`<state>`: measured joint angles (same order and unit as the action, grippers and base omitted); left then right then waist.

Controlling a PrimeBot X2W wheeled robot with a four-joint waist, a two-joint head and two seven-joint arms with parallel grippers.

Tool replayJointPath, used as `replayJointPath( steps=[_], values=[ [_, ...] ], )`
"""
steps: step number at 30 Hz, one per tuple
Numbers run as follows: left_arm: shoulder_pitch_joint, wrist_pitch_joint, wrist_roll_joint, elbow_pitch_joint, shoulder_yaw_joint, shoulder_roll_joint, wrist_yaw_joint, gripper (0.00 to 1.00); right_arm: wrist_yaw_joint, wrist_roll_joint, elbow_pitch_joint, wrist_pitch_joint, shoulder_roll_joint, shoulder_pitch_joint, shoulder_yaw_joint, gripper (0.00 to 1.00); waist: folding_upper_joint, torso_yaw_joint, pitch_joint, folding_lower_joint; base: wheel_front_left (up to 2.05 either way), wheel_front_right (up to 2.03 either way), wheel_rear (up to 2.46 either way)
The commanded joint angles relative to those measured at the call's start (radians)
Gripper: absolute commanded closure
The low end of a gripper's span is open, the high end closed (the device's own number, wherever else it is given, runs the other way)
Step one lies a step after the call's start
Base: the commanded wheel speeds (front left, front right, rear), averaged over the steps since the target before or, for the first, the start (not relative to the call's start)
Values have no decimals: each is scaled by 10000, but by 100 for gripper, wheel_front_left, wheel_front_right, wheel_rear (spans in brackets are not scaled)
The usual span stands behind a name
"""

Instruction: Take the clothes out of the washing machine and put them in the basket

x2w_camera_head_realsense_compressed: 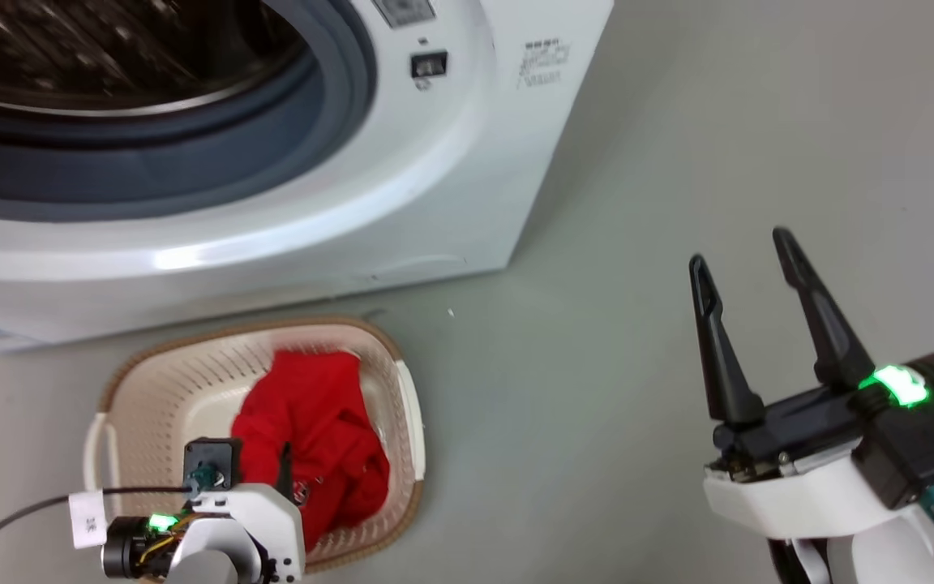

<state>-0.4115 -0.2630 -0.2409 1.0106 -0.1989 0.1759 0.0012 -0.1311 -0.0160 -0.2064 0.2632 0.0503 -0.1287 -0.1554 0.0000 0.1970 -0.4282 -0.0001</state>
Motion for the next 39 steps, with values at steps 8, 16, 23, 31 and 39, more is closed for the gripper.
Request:
replayJointPath(
  steps=[8,16,23,31,39],
  values=[
    [1614,-23,318,-2430,797,-245,271,0,7,194,229,23,-2,992,66,0,0,-744,1906,1,0,0,0],
    [2661,-24,789,-4702,1543,-474,446,0,7,247,377,23,-2,1566,164,0,0,-975,2744,1,0,0,0],
    [3733,-24,1234,-6852,2162,-820,547,0,7,122,458,23,-3,2078,360,0,0,-1044,3439,1,0,0,0],
    [4721,-25,1575,-8770,2559,-1143,615,0,7,4,566,23,-3,2559,590,0,0,-1043,4071,1,0,0,0],
    [5336,-25,1677,-9831,2541,-1241,665,0,7,-155,685,23,-2,2845,846,0,0,-1136,4361,1,0,0,0]
  ],
)
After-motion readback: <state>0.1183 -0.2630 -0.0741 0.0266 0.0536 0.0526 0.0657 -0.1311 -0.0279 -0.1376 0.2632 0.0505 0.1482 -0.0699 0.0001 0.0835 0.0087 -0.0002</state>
